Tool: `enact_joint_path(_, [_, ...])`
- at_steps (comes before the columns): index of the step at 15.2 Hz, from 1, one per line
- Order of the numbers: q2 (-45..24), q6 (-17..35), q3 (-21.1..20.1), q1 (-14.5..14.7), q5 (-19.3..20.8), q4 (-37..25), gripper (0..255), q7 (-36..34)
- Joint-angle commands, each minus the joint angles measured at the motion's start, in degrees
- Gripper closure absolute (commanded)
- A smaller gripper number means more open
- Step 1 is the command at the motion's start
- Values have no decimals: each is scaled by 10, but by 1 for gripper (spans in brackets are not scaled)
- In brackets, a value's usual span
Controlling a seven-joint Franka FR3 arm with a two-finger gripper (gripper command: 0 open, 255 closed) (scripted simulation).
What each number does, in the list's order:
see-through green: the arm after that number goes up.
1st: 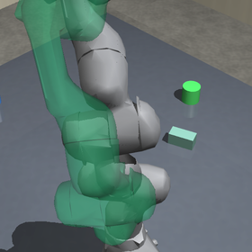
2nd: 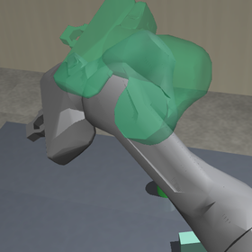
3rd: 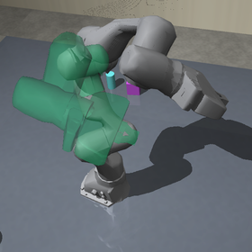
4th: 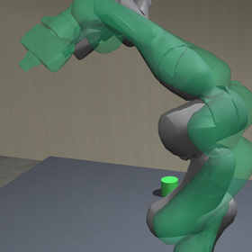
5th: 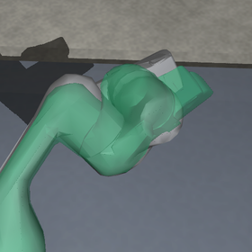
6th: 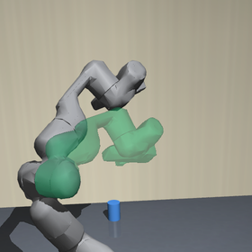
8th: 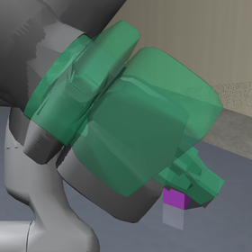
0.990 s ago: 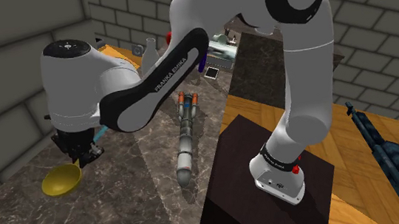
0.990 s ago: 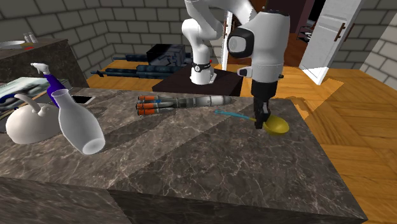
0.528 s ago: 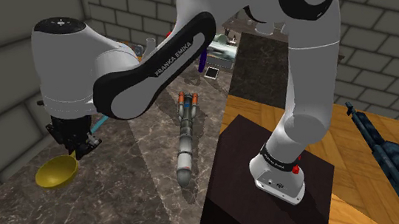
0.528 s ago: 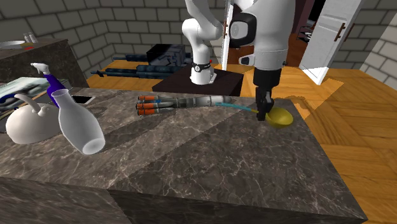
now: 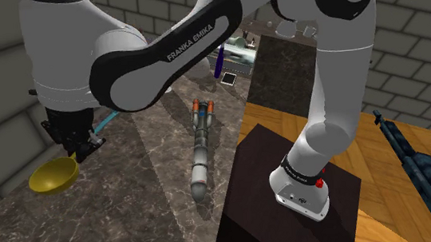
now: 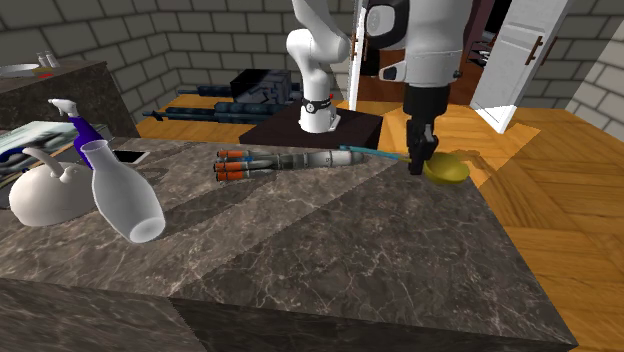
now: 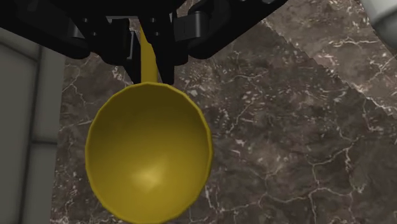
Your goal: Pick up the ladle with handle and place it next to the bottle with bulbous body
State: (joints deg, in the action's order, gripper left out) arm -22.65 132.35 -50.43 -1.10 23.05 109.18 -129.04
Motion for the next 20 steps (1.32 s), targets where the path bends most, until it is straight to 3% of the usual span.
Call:
enact_joint_path(1, [10,-11,-8,-6,-11,-4,255,7])
enact_joint_path(20, [69,-132,-48,-36,-82,-88,255,54])
